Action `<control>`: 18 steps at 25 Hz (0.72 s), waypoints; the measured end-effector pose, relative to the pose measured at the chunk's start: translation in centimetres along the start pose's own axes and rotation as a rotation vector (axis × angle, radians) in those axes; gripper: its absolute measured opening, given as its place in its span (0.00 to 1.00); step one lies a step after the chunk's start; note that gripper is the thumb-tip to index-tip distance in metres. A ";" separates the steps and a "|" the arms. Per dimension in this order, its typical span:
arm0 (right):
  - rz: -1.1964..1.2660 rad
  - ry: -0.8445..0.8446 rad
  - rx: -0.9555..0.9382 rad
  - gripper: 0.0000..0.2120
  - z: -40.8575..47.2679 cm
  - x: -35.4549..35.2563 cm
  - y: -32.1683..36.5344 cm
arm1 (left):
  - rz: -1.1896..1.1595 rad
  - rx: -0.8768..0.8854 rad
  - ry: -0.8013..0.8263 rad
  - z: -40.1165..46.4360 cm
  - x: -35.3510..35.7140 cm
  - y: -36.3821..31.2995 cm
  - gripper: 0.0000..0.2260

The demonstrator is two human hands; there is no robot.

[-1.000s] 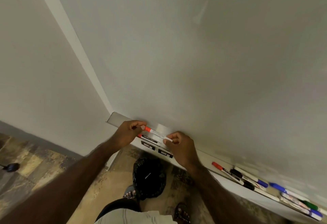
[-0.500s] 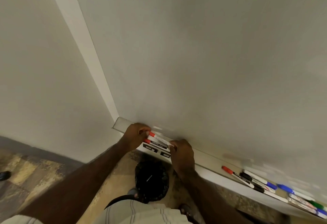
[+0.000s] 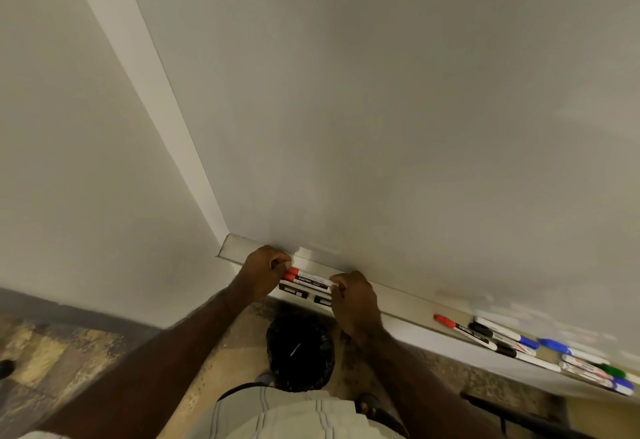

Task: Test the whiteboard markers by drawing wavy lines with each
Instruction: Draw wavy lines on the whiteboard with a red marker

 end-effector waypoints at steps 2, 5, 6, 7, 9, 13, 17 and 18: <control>0.031 -0.003 -0.001 0.11 -0.3 -0.4 -0.1 | 0.028 0.008 -0.034 0.0 -0.1 -0.1 0.07; 0.085 -0.032 -0.005 0.08 -1.1 -1.6 -0.9 | 0.001 0.038 -0.123 -0.5 -0.7 -1.4 0.06; 0.094 -0.051 -0.004 0.08 -1.5 -2.2 -1.3 | -0.015 0.059 -0.147 -0.8 -0.8 -2.2 0.05; 0.098 -0.072 0.000 0.08 -1.9 -3.0 -1.9 | -0.019 0.088 -0.165 -1.0 -0.7 -3.1 0.04; 0.110 -0.112 0.016 0.10 -2.9 -4.7 -3.3 | -0.026 0.156 -0.171 -1.2 0.2 -5.0 0.03; 0.164 -0.191 0.086 0.11 -5.1 -8.1 -7.8 | -0.034 0.287 -0.089 -1.2 4.2 -9.7 0.05; 0.190 -0.226 0.174 0.15 -7.2 -11.5 -13.0 | -0.003 0.443 0.042 -1.3 9.6 -16.0 0.08; 0.174 -0.220 0.190 0.13 -7.6 -12.2 -14.3 | 0.003 0.449 0.068 -1.0 11.0 -17.3 0.11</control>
Point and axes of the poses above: each hand's wrist, its own z-axis towards the middle knuckle, its own x-axis out of the palm, y = z × x, the point moved 9 cm from there along z, towards the middle knuckle, and after that the axes turned 7 degrees about y, right-handed, at the moved point
